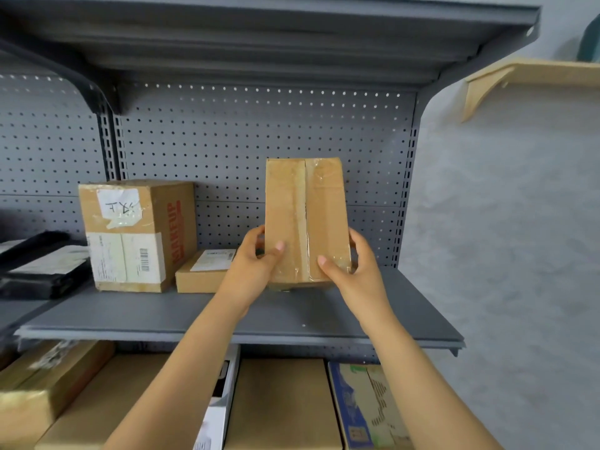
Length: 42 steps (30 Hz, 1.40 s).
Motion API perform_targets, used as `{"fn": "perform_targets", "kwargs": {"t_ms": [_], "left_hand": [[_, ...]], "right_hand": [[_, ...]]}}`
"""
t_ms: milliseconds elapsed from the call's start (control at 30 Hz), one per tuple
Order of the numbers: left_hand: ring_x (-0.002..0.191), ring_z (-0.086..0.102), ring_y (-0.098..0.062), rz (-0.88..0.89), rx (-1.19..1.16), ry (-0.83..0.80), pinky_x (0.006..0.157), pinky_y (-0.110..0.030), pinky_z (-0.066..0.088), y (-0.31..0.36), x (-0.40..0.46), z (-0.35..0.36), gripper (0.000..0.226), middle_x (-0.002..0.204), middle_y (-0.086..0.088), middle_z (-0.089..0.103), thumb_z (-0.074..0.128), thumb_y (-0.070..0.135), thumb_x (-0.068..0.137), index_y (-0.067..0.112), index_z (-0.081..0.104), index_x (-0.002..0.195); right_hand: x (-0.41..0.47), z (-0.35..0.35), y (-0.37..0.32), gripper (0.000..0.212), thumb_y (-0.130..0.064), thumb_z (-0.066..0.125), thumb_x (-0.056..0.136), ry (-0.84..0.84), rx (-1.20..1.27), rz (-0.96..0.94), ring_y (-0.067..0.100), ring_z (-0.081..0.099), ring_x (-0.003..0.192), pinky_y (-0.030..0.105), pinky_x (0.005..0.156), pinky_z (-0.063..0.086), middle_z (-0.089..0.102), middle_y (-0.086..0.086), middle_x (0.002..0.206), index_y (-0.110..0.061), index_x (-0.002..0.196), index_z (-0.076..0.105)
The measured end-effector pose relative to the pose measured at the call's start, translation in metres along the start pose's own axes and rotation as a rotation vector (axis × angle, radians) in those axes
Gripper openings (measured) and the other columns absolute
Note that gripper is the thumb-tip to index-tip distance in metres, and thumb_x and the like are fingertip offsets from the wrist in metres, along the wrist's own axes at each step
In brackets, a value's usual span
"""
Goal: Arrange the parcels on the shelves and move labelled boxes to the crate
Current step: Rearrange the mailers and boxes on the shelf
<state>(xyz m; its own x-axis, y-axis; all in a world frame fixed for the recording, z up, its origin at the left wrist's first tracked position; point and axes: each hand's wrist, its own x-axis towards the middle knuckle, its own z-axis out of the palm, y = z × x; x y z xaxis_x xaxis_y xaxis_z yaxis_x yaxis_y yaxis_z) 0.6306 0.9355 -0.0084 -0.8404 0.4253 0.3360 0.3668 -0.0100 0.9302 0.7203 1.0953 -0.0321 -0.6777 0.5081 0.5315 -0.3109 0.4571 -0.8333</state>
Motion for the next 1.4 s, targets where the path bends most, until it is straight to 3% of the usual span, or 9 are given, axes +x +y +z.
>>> {"fn": "perform_targets", "kwargs": {"t_ms": [100, 200, 300, 433, 533, 800, 1000, 1233, 1400], "left_hand": [[0.117, 0.055, -0.017, 0.108, 0.14, 0.163, 0.095, -0.035, 0.049, 0.001, -0.004, -0.001, 0.058, 0.139, -0.005, 0.048, 0.055, 0.019, 0.099, 0.03, 0.028, 0.15], [0.086, 0.052, -0.011, 0.117, 0.288, 0.191, 0.072, -0.026, 0.049, 0.007, -0.01, 0.0, 0.067, 0.133, -0.012, 0.04, 0.055, 0.018, 0.097, 0.038, 0.021, 0.152], [0.118, 0.045, -0.022, -0.023, 0.259, 0.134, 0.091, -0.029, 0.042, 0.011, -0.012, 0.002, 0.094, 0.145, -0.011, 0.026, 0.071, 0.05, 0.083, 0.041, 0.009, 0.153], [0.146, 0.016, -0.029, -0.096, 0.278, 0.136, 0.115, -0.052, 0.03, 0.004, -0.009, -0.002, 0.131, 0.156, -0.012, 0.013, 0.078, 0.071, 0.057, 0.038, -0.005, 0.154], [0.149, 0.011, -0.027, -0.145, 0.254, 0.124, 0.116, -0.055, 0.028, -0.004, -0.007, -0.009, 0.147, 0.161, -0.008, 0.006, 0.08, 0.076, 0.043, 0.041, -0.013, 0.152], [0.136, 0.042, -0.019, -0.175, -0.072, 0.071, 0.113, -0.047, 0.037, -0.024, 0.001, -0.042, 0.152, 0.153, 0.006, 0.038, 0.087, 0.067, 0.034, 0.041, -0.002, 0.155], [0.124, 0.057, -0.02, -0.185, -0.216, -0.035, 0.111, -0.056, 0.036, -0.035, -0.007, -0.061, 0.143, 0.133, 0.002, 0.062, 0.091, 0.065, 0.032, 0.048, 0.015, 0.152], [0.122, 0.059, -0.023, -0.165, -0.284, -0.084, 0.109, -0.058, 0.038, -0.038, -0.008, -0.06, 0.142, 0.124, 0.004, 0.07, 0.092, 0.063, 0.032, 0.046, 0.018, 0.152], [0.127, 0.057, -0.029, -0.12, -0.308, -0.186, 0.109, -0.061, 0.038, -0.031, -0.006, -0.064, 0.124, 0.134, 0.0, 0.064, 0.09, 0.059, 0.049, 0.043, 0.022, 0.152]], "right_hand": [[-0.006, 0.007, -0.001, 0.071, -0.036, 0.072, 0.084, -0.04, -0.001, -0.039, 0.005, 0.045, 0.132, 0.041, 0.11, 0.043, 0.046, -0.016, 0.144, -0.038, 0.146, 0.036], [-0.013, 0.017, -0.001, 0.07, -0.027, 0.069, 0.089, -0.07, -0.051, -0.111, -0.002, 0.038, 0.135, 0.023, 0.111, 0.036, 0.041, -0.017, 0.146, -0.04, 0.148, 0.033], [-0.02, 0.028, -0.001, 0.071, -0.022, 0.067, 0.091, -0.116, -0.118, -0.178, -0.002, 0.03, 0.139, 0.006, 0.107, 0.027, 0.033, -0.017, 0.148, -0.04, 0.149, 0.03], [-0.029, 0.041, 0.003, 0.076, -0.032, 0.065, 0.091, -0.192, -0.182, -0.241, 0.005, 0.018, 0.146, 0.034, 0.119, 0.025, 0.021, -0.019, 0.156, -0.058, 0.145, 0.019], [-0.032, 0.044, 0.004, 0.074, -0.032, 0.064, 0.093, -0.271, -0.189, -0.226, 0.0, 0.008, 0.148, 0.033, 0.12, 0.018, 0.013, -0.025, 0.159, -0.061, 0.143, 0.018], [-0.016, 0.033, 0.011, 0.056, -0.025, 0.062, 0.095, -0.197, -0.075, -0.11, -0.008, 0.025, 0.139, 0.002, 0.1, 0.026, 0.03, -0.022, 0.151, -0.04, 0.144, 0.038], [0.006, 0.008, 0.021, 0.075, -0.04, 0.063, 0.092, -0.1, -0.048, 0.187, 0.012, 0.025, 0.147, 0.041, 0.118, 0.028, 0.025, -0.013, 0.16, -0.038, 0.154, 0.02], [0.009, 0.005, 0.015, 0.037, -0.033, 0.051, 0.1, -0.214, 0.054, 0.174, -0.01, 0.056, 0.11, 0.017, 0.085, 0.046, 0.062, -0.021, 0.124, -0.035, 0.136, 0.048], [0.023, -0.003, -0.001, 0.025, -0.045, 0.058, 0.093, -0.217, 0.142, 0.22, 0.006, 0.063, 0.108, 0.04, 0.099, 0.05, 0.064, -0.011, 0.121, -0.038, 0.115, 0.049]]}}
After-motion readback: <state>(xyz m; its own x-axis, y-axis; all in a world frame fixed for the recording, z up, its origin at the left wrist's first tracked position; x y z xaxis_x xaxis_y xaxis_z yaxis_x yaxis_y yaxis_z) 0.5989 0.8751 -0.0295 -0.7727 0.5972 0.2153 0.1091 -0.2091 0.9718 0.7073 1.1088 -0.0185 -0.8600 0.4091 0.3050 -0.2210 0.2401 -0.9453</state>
